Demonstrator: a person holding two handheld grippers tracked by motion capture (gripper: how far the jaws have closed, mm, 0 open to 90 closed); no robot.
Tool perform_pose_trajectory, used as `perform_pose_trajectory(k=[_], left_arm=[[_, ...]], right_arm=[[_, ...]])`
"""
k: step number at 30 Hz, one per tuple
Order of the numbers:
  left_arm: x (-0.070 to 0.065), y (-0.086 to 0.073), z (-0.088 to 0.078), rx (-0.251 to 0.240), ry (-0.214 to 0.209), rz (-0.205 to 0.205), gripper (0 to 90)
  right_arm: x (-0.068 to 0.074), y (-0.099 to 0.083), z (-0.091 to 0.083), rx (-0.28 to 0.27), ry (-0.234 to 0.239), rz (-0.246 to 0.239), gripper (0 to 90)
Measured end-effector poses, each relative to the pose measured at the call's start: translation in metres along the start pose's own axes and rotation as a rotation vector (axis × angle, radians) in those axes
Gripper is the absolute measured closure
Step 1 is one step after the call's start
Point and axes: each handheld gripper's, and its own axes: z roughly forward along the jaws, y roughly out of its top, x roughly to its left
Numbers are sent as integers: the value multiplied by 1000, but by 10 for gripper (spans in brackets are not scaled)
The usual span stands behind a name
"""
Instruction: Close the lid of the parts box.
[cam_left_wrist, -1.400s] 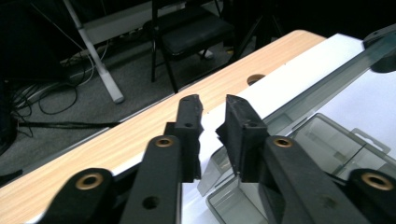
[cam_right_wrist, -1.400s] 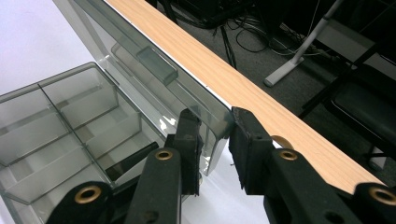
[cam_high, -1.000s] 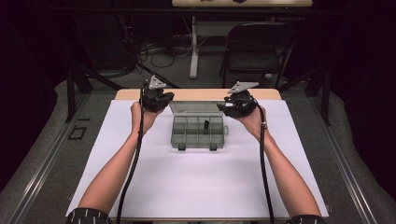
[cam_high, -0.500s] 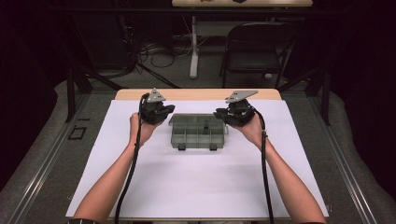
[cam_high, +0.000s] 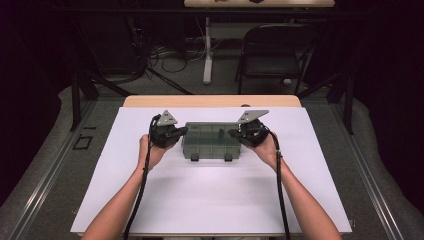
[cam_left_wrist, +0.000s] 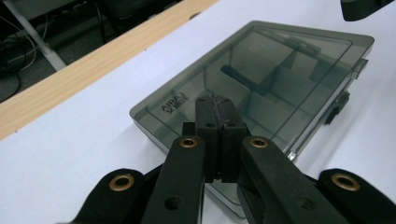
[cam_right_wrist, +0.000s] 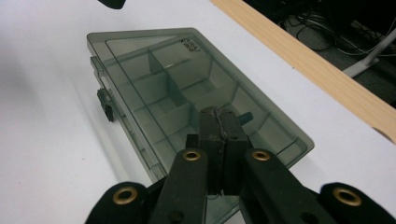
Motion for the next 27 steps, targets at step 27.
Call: perform_pose_trajectory(k=[27], left_arm=[[-10, -13, 17, 74, -48, 38, 896]], right_arm=[[6, -26, 11, 67, -13, 2, 900]])
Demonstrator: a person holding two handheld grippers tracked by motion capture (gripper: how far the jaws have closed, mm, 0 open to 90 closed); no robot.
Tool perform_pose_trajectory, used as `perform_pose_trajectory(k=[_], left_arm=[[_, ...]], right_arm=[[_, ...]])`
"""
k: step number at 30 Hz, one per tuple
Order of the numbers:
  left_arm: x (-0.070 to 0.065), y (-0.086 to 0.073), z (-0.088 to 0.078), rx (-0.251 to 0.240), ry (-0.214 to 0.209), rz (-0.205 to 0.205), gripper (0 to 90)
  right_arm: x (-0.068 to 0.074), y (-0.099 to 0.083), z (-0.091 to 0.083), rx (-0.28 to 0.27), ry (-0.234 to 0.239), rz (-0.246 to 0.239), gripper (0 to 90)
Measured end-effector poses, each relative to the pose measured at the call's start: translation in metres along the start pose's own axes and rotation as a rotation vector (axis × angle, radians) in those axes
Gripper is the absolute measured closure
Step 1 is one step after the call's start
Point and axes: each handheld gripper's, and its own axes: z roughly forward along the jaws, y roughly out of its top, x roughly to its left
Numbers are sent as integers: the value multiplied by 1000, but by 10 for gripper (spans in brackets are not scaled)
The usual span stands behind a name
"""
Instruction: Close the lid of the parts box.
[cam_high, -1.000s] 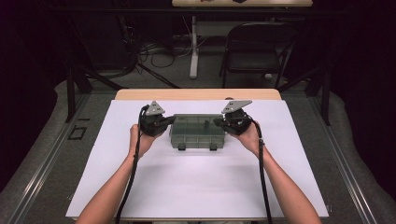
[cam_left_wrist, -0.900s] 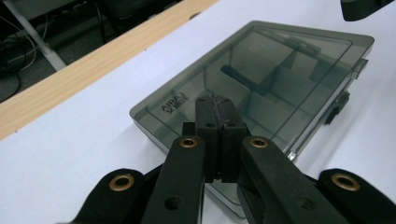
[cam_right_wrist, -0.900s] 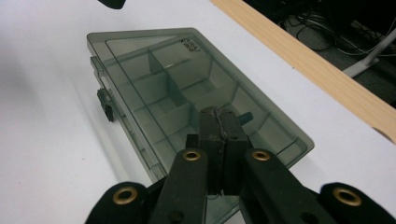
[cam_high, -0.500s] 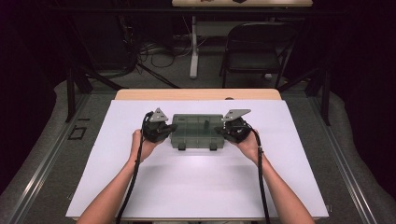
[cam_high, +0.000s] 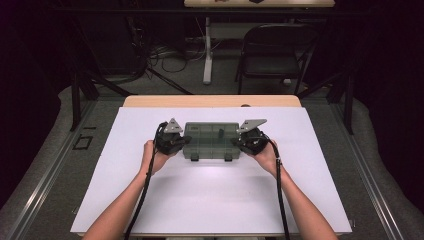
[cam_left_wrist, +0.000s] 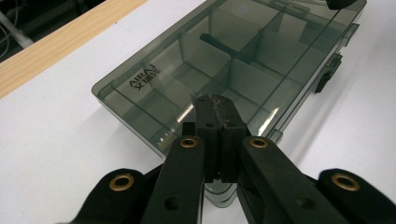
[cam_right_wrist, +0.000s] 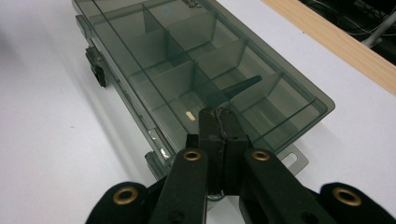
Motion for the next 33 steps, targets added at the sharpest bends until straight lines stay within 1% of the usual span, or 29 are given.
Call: perform_pose_trajectory(k=[2, 7, 10, 12, 16, 18, 19, 21, 22, 23, 25, 27, 30, 32, 33], left_arm=[[-1, 0, 1, 1, -5, 4, 896], [-2, -2, 3, 12, -8, 11, 896], [-3, -3, 5, 17, -10, 13, 896], [-4, -3, 6, 26, -8, 25, 895], [-5, -5, 6, 39, -11, 34, 895], [-5, -6, 7, 35, -8, 28, 896], [-4, -6, 7, 49, -8, 35, 895], [-3, -9, 8, 48, -11, 26, 895], [-3, -10, 9, 60, -12, 31, 896], [-3, -11, 10, 67, -1, 36, 896], [-1, -12, 10, 65, -17, 27, 897], [0, -12, 10, 64, -24, 23, 897], [0, -11, 10, 68, -26, 22, 896], [-1, -11, 10, 67, -19, 21, 894], [0, -11, 10, 67, -26, 17, 886]], right_arm=[[2, 0, 1, 8, 0, -11, 900], [6, 3, 2, 8, 2, -29, 900], [6, 2, 2, 14, 2, -29, 900], [5, 2, 4, 19, 4, -28, 900], [7, 2, 6, 30, 5, -31, 900], [7, 2, 8, 34, 8, -39, 900], [8, 2, 9, 40, 10, -39, 900], [8, 2, 12, 52, 16, -45, 900], [8, 2, 14, 53, 15, -42, 900], [9, 2, 15, 63, 19, -41, 900], [9, 2, 18, 78, 26, -43, 900], [8, 1, 18, 71, 33, -27, 900], [8, 1, 18, 73, 33, -24, 900], [8, 1, 18, 76, 31, -25, 900], [8, 1, 18, 73, 32, -23, 900]])
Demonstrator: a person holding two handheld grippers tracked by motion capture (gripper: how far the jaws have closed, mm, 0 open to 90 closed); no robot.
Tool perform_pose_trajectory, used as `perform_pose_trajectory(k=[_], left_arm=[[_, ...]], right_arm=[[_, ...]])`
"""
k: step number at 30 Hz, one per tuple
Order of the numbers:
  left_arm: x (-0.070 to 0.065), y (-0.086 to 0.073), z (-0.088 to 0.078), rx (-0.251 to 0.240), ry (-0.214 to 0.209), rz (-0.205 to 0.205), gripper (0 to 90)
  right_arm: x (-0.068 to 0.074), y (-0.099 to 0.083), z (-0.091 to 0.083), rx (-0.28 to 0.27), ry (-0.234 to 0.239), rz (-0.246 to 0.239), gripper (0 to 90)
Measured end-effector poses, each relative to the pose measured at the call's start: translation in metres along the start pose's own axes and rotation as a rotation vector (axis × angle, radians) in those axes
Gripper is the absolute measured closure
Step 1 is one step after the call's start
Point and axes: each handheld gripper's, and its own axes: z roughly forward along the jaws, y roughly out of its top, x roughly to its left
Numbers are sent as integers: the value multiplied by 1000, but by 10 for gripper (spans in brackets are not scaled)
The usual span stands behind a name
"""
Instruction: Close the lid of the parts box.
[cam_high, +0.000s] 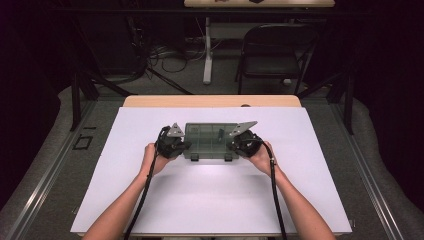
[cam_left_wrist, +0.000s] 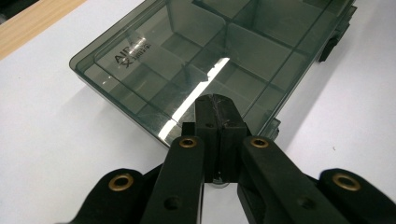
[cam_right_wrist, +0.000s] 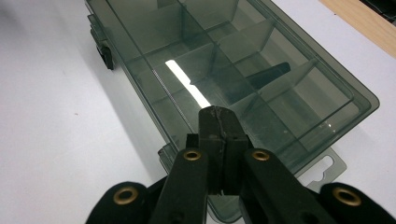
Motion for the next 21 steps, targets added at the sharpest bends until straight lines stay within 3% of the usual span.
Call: perform_pose_trajectory(k=[3, 6, 10, 14, 21], left_arm=[[3, 0, 1, -5, -18, -2, 808], [7, 0, -1, -11, -34, -28, 714], [7, 2, -5, -6, -19, -37, 544], [4, 2, -11, 7, -12, -55, 342], [-3, 0, -26, 17, -2, -49, 167]], right_arm=[[0, 0, 0, -1, 3, 11, 900], [0, 1, -2, 7, 3, 4, 887], [-1, 4, -7, -7, 2, 21, 823], [0, 7, -14, -17, 15, 38, 650], [2, 2, -27, 2, 27, 87, 338]])
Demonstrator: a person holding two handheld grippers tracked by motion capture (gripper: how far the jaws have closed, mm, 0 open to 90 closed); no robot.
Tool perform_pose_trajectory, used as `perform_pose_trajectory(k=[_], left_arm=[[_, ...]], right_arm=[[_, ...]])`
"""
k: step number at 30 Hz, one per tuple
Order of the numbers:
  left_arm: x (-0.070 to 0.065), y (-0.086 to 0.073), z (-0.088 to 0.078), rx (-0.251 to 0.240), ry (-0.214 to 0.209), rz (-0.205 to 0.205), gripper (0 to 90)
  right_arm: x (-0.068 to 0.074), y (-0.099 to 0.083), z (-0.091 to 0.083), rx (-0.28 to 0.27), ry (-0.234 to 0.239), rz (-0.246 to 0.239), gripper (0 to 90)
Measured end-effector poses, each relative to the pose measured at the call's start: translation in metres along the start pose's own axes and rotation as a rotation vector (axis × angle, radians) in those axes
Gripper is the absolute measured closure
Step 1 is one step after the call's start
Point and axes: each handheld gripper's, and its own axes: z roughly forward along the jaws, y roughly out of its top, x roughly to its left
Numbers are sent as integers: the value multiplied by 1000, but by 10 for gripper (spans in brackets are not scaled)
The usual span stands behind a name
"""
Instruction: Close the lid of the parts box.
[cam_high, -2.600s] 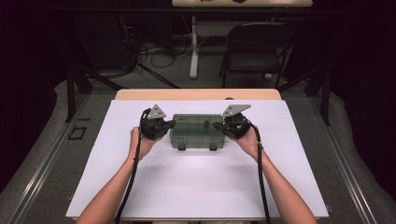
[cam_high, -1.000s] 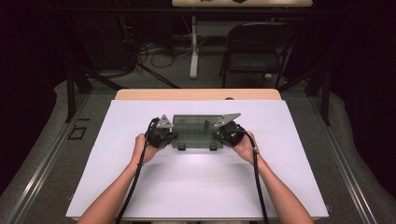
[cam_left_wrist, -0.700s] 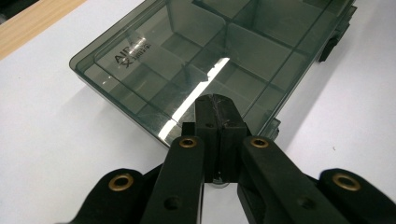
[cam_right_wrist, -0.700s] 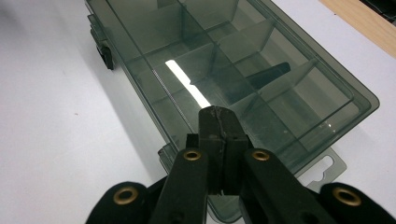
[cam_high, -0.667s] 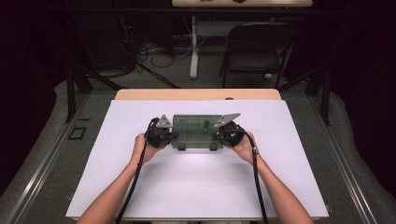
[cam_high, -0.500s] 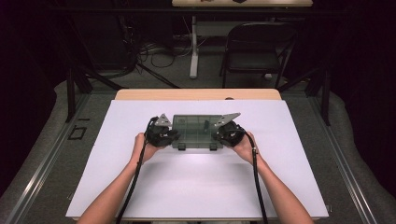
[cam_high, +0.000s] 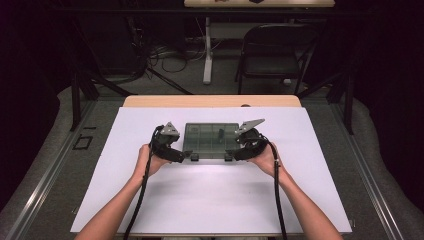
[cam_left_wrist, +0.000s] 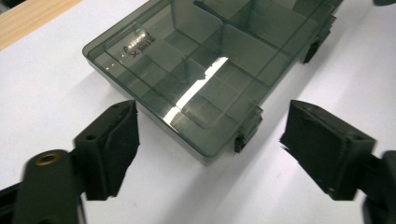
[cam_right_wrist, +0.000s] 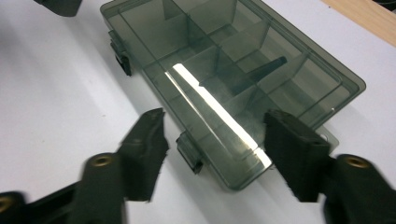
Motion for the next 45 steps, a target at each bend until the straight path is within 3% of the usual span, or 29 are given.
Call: perform_pose_trajectory(k=[8, 18, 29, 45], left_arm=[[-10, -4, -12, 2, 13, 17, 105], [-18, -19, -25, 9, 22, 33, 0], [-26, -34, -39, 5, 43, 39, 0], [-30, -67, -53, 31, 68, 21, 0]], right_arm=[[7, -6, -19, 17, 4, -10, 152], [11, -22, -40, 38, -5, -19, 96], [13, -46, -58, 50, -32, 9, 11], [25, -83, -72, 65, -56, 33, 5]])
